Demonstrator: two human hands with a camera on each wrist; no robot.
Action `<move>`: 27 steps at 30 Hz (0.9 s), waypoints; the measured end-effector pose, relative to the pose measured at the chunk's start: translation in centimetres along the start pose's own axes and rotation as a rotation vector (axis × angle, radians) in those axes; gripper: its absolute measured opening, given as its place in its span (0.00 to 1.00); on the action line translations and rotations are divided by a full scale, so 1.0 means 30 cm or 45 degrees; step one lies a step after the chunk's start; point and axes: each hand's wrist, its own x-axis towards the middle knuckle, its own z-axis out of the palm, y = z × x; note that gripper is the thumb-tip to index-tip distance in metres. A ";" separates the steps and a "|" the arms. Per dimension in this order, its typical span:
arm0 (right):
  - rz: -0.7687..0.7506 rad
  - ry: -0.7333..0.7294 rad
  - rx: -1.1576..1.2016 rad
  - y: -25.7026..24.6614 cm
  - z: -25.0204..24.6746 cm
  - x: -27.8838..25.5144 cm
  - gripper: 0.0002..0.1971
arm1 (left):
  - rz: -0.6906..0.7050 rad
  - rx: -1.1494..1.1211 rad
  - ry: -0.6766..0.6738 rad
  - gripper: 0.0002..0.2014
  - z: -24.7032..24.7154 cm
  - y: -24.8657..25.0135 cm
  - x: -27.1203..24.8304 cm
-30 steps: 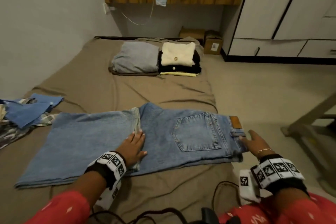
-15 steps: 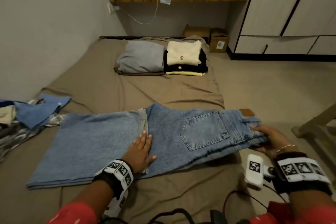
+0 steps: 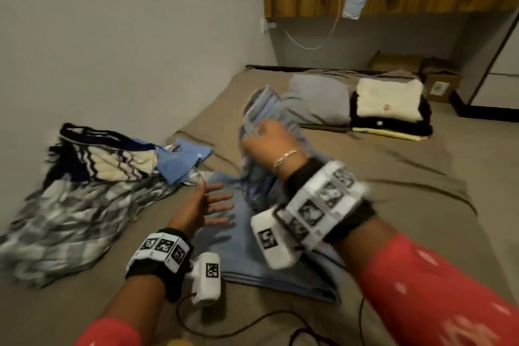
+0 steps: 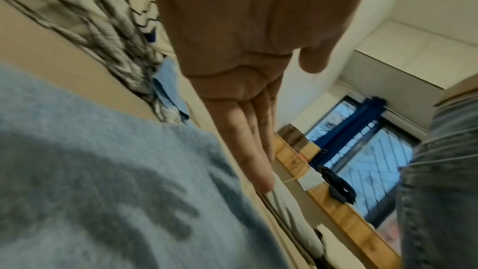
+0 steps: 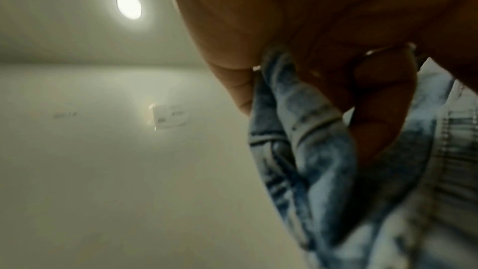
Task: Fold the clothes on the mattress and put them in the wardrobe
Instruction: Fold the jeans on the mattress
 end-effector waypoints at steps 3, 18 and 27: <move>0.092 -0.314 -0.072 0.002 0.309 0.056 0.22 | -0.071 -0.138 0.122 0.34 -0.092 -0.020 0.017; -0.141 -0.448 -1.373 0.704 0.076 0.024 0.39 | 0.241 0.575 0.091 0.21 -0.232 -0.172 0.091; 0.040 0.208 -0.467 0.792 -0.003 0.059 0.23 | 0.284 0.750 0.146 0.18 -0.245 -0.201 0.120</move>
